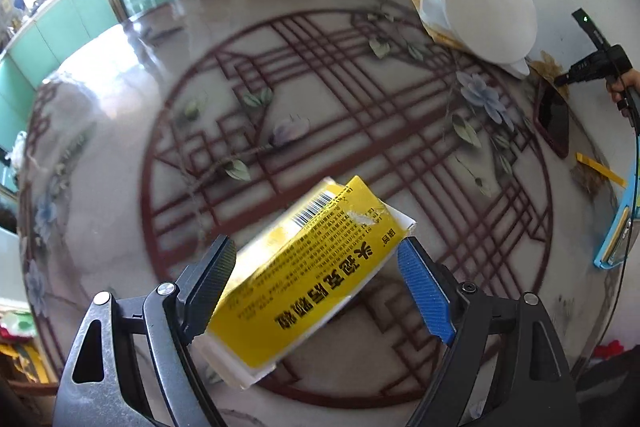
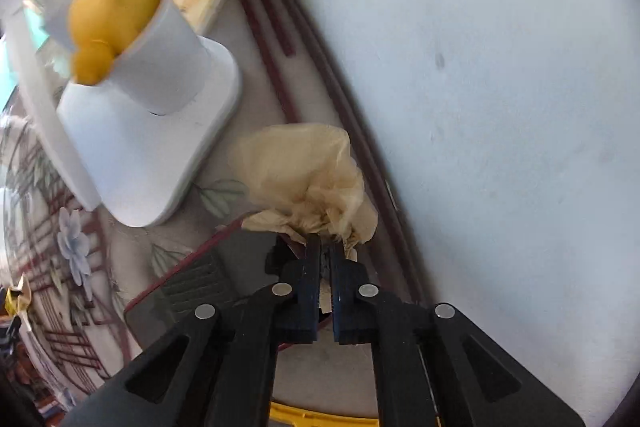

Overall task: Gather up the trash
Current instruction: 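Grasp yellow carton box with left tool while right tool grasps tan crumpled paper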

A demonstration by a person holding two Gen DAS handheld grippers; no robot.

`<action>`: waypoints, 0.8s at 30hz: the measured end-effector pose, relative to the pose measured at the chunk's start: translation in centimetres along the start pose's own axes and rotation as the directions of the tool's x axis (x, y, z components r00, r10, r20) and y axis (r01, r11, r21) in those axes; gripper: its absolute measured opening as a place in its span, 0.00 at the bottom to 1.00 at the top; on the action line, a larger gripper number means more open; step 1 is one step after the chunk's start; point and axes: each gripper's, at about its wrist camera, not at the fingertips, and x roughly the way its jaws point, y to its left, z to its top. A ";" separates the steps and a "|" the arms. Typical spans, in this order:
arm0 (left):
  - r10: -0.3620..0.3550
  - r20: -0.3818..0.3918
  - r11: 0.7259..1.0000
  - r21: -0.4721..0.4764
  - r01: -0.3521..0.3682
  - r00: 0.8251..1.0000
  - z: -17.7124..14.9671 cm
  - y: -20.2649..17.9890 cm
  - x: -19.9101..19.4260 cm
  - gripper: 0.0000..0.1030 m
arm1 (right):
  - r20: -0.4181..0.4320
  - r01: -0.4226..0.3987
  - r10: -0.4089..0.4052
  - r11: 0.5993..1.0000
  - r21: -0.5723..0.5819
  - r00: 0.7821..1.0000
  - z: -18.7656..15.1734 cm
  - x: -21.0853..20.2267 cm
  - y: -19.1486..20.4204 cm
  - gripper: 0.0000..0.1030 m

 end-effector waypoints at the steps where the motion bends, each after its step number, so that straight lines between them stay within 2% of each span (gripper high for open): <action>1: -0.002 -0.010 1.000 0.004 0.002 1.000 -0.1 -0.2 0.4 0.79 | 0.016 -0.023 0.023 1.000 -0.001 1.000 -0.1 -0.8 0.3 0.02; 3: -0.011 -0.020 1.000 0.009 0.011 1.000 -0.4 -0.5 0.9 0.54 | 0.072 -0.073 0.074 0.997 -0.022 0.995 -0.4 -3.3 1.6 0.02; 4: -0.013 -0.027 1.000 0.006 0.013 1.000 -0.5 -0.6 1.2 0.47 | 0.097 -0.087 0.090 0.996 -0.037 0.991 -0.8 -4.5 2.4 0.02; 7: -0.013 -0.014 1.000 -0.012 0.013 1.000 -0.8 -0.7 1.0 0.34 | 0.193 -0.114 0.136 0.986 -0.123 0.972 -2.4 -9.3 5.7 0.02; 9: -0.022 0.015 0.999 -0.049 0.023 1.000 -0.9 -0.5 0.2 0.25 | 0.259 -0.132 0.177 0.974 -0.182 0.949 -4.5 -12.9 8.2 0.02; 13: -0.031 0.120 0.987 -0.155 0.050 0.992 -1.5 -0.4 -3.3 0.22 | 0.373 -0.153 0.262 0.943 -0.297 0.890 -8.7 -18.9 13.3 0.02; 16: -0.039 0.212 0.975 -0.207 0.084 0.976 -2.6 -0.7 -7.1 0.22 | 0.429 -0.132 0.301 0.916 -0.379 0.852 -12.5 -21.8 18.0 0.02; 19: -0.018 0.286 0.961 -0.259 0.096 0.958 -4.0 -1.1 -10.9 0.22 | 0.458 -0.093 0.317 0.890 -0.446 0.831 -15.9 -23.5 21.9 0.02; 24: 0.016 0.350 0.927 -0.356 0.117 0.937 -6.6 -0.6 -15.1 0.23 | 0.453 -0.109 0.382 0.847 -0.521 0.805 -21.5 -25.0 27.6 0.02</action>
